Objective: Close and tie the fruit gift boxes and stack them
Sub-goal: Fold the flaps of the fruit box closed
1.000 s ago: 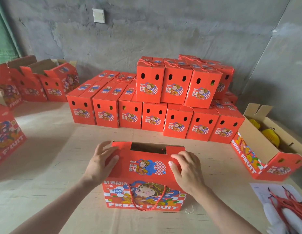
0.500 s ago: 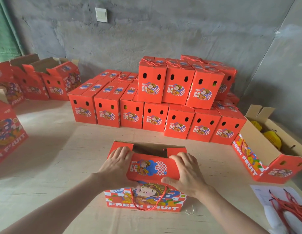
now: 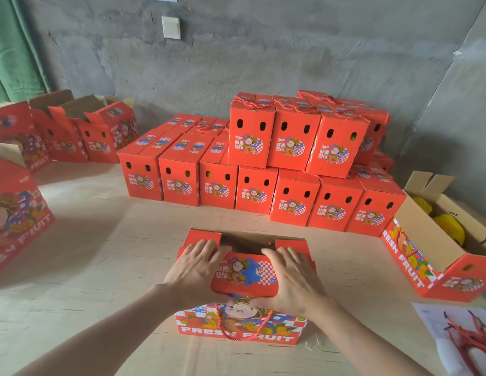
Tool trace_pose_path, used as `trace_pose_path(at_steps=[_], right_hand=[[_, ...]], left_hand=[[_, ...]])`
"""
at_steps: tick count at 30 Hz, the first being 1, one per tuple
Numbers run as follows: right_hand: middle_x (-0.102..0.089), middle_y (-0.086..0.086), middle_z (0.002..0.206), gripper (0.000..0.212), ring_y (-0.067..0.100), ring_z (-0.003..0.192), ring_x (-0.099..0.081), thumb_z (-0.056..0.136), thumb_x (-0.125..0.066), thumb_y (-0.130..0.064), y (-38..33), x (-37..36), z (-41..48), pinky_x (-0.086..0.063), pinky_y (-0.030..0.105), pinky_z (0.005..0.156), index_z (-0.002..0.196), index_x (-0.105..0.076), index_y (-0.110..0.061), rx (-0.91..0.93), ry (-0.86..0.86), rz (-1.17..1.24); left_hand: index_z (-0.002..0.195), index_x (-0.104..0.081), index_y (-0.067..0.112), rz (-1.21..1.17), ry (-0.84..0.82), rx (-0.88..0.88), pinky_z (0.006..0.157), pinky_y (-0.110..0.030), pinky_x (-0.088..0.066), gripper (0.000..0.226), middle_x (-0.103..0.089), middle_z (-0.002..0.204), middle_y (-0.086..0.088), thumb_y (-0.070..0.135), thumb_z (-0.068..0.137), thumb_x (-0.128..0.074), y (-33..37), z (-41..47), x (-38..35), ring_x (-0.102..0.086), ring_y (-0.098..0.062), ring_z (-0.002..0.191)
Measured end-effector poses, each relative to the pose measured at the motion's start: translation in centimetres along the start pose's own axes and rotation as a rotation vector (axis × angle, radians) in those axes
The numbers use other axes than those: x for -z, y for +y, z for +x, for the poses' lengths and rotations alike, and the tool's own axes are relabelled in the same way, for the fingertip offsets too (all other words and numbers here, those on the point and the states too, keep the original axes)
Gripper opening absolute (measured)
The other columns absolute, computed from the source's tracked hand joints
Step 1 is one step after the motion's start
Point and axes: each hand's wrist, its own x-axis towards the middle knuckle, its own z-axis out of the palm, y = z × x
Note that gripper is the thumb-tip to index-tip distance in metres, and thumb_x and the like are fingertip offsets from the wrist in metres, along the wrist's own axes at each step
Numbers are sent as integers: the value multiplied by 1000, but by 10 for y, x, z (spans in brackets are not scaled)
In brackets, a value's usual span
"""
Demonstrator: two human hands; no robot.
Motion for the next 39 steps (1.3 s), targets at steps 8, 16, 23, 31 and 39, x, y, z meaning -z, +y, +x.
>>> trace_pose_path(at_steps=[8, 16, 23, 31, 39], right_hand=[[-44, -7, 116, 109, 10, 103, -42, 49, -29, -101, -1, 0, 3, -37, 31, 97, 126, -44, -26, -23, 7, 34], [-42, -5, 128, 116, 13, 117, -36, 54, -27, -99, 1, 3, 3, -31, 34, 104, 143, -31, -25, 7, -88, 20], [-48, -6, 125, 104, 14, 117, -36, 64, -33, -93, 1, 1, 1, -30, 32, 104, 143, -34, -26, 35, -92, 53], [-35, -2, 151, 106, 11, 141, -22, 69, -30, -90, -1, -7, 0, -5, 23, 111, 149, -30, -21, 38, -74, 118], [-39, -8, 149, 54, 0, 140, -23, 98, -39, -50, 7, -2, 5, -10, 19, 115, 143, -43, -21, -33, -94, 442]], left_hand=[[152, -7, 25, 1, -104, 5, 111, -27, -20, 105, -29, 140, 3, 76, 72, -52, 0, -2, -2, -26, -16, 126], [149, -27, 16, -75, -48, -15, 112, -30, -26, 104, -38, 141, -2, 75, 68, -57, 2, -5, -4, -35, -21, 130], [152, -4, 15, 11, -233, 0, 118, -32, 0, 112, -10, 158, 1, 81, 64, -23, -1, -1, -11, -8, -16, 145], [133, -49, 13, -424, 174, 240, 110, -41, -30, 52, -41, 146, -8, 48, 98, -36, -9, 24, 8, -37, -24, 133], [126, -58, 12, -872, 55, 369, 91, -27, -38, 68, -61, 123, -9, 63, 93, -25, -8, 47, 11, -54, -22, 114]])
